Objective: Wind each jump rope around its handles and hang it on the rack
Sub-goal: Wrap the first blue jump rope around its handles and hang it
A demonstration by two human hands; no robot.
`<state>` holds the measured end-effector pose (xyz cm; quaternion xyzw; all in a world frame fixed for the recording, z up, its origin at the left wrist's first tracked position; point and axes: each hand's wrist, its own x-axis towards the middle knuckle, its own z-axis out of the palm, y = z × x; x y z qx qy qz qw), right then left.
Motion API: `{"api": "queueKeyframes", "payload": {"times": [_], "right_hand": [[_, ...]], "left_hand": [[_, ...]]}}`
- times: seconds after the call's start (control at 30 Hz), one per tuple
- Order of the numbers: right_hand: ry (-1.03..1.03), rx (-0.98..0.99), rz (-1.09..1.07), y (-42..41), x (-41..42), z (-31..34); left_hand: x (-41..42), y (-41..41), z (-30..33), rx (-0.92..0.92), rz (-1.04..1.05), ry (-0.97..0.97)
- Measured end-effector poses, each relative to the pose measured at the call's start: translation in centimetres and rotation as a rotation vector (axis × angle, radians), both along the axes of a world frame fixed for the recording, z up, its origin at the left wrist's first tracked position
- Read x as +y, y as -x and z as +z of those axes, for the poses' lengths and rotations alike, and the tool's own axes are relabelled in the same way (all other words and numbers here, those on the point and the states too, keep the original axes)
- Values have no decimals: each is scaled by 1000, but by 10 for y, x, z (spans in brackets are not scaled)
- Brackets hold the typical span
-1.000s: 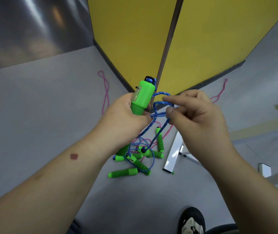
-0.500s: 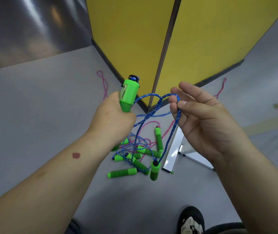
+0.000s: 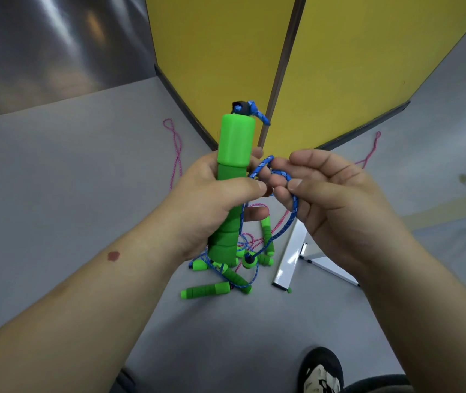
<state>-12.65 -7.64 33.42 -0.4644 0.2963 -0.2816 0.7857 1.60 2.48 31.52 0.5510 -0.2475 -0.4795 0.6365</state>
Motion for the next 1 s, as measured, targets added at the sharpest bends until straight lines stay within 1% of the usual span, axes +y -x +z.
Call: {"api": "queueKeyframes", "payload": {"times": [0.1, 0.2, 0.4, 0.43, 0.53, 0.57, 0.63, 0.77, 0.83, 0.9, 0.97, 1.0], "right_hand": [[48, 8, 38, 0, 2, -3], [127, 70, 33, 1, 0, -4], [119, 103, 120, 4, -1, -1], [124, 141, 134, 5, -2, -1], [275, 431, 198, 7, -8, -3], [305, 487, 212, 8, -8, -5], [309, 477, 181, 7, -7, -5], [322, 381, 72, 3, -5, -6], [361, 382, 62, 2, -5, -9], [386, 369, 82, 1, -3, -11], [381, 350, 105, 2, -2, -10], [376, 354, 121, 3, -3, -9]], "left_hand": [[0, 2, -2, -124, -59, 18], [-2, -3, -5, -295, -49, -24], [-5, -11, -6, -413, 212, -83], [-6, -14, -7, -427, 270, -104], [-5, -26, -9, -416, 395, -142], [-4, -28, -10, -416, 407, -145], [-2, -28, -8, -445, 354, -146], [3, -12, -1, -445, 29, -106], [4, -5, 0, -472, -64, -118], [2, 0, -1, -542, -68, -138], [1, 0, -1, -598, 7, -150], [0, -2, -2, -587, 59, -145]]}}
